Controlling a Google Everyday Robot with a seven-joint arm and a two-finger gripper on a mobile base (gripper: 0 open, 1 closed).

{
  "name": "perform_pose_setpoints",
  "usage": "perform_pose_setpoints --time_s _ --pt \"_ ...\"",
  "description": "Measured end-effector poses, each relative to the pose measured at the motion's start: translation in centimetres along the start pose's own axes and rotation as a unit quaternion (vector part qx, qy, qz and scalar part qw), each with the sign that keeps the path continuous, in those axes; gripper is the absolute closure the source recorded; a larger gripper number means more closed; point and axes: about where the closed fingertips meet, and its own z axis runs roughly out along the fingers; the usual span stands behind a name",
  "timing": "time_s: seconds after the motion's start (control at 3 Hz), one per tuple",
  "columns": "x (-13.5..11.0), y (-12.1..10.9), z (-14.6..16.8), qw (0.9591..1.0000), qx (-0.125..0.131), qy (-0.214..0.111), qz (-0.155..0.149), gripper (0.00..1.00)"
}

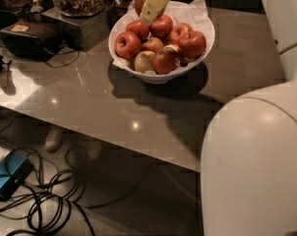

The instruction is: Pick apple from white bowl

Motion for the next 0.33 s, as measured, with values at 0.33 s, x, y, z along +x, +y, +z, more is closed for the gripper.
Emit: perform_pose_setpoints --time_s 0.33 --pt "-0.87 -0.62 0.47 0.9999 0.009 -0.014 -0.001 1.0"
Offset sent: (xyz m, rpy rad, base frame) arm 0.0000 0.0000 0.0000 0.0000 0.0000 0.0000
